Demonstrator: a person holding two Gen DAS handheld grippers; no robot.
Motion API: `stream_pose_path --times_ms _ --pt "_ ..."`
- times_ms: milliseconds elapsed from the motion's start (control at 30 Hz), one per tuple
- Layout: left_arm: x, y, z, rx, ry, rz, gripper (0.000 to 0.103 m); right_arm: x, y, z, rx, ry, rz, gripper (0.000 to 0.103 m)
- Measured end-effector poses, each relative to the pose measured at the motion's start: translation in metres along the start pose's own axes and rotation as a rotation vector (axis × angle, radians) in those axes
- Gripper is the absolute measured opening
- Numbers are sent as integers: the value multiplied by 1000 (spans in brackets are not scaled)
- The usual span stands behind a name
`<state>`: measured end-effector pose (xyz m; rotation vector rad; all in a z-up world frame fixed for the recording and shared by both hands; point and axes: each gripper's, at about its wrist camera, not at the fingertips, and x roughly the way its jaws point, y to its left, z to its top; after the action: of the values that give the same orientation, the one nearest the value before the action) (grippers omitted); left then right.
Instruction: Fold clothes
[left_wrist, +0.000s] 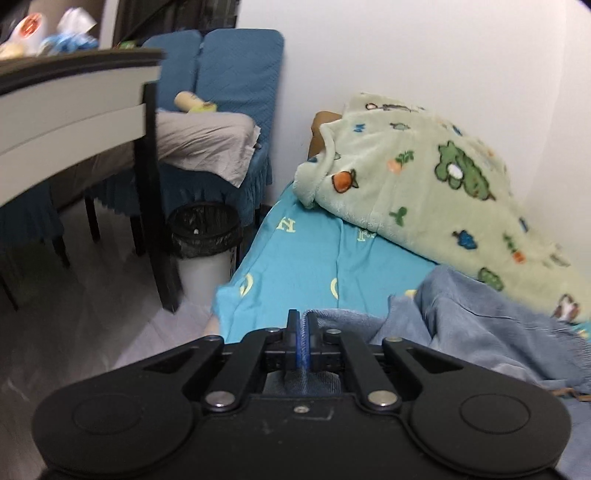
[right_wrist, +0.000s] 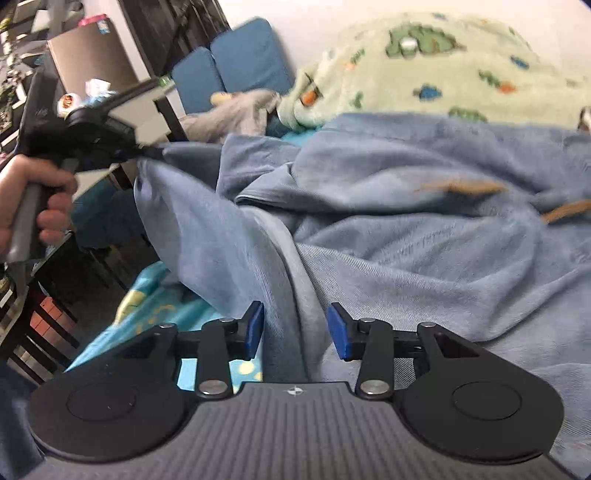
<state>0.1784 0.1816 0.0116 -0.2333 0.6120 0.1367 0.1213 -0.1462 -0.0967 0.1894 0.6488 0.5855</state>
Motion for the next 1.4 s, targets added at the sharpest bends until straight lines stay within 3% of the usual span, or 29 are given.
stream_pose_path --times_ms 133,233,400,533,600,667,800,900,1067,1167,1200,1233,1300,1400 --pt "-33 34 -22 -100 71 -35 1 -21 15 -2 -75 -52 -6 42" --pt "-48 47 -39 -86 113 -35 1 -24 23 -5 -122 -82 -9 42" --pt "-46 62 -42 -161 176 -89 1 -12 33 -5 -169 -107 29 43" --pt "-39 65 -42 -194 173 -130 2 18 40 -8 -218 -18 4 42" --pt "-36 66 -41 -208 169 -154 3 39 34 -14 -203 103 5 38" --pt "-34 64 -39 -199 163 -158 4 47 34 -21 -223 157 22 38" --pt "-31 52 -25 -137 119 -166 13 51 29 -19 -183 188 42 38" --pt "-27 41 -14 -86 84 -176 33 52 25 -17 -171 186 59 38" --pt "22 4 3 89 160 -158 35 56 25 -15 -140 185 89 38" --pt "61 -11 7 196 237 -130 30 60 23 -16 -120 178 111 38" --pt "75 -16 8 238 265 -118 13 60 23 -17 -109 175 117 38" --pt "85 -17 7 263 291 -107 5 61 22 -17 -98 171 122 38" --pt "102 -16 6 301 341 -86 2 61 21 -18 -78 164 133 38" --pt "97 -8 10 294 299 -83 2 65 21 -18 -78 153 144 38"
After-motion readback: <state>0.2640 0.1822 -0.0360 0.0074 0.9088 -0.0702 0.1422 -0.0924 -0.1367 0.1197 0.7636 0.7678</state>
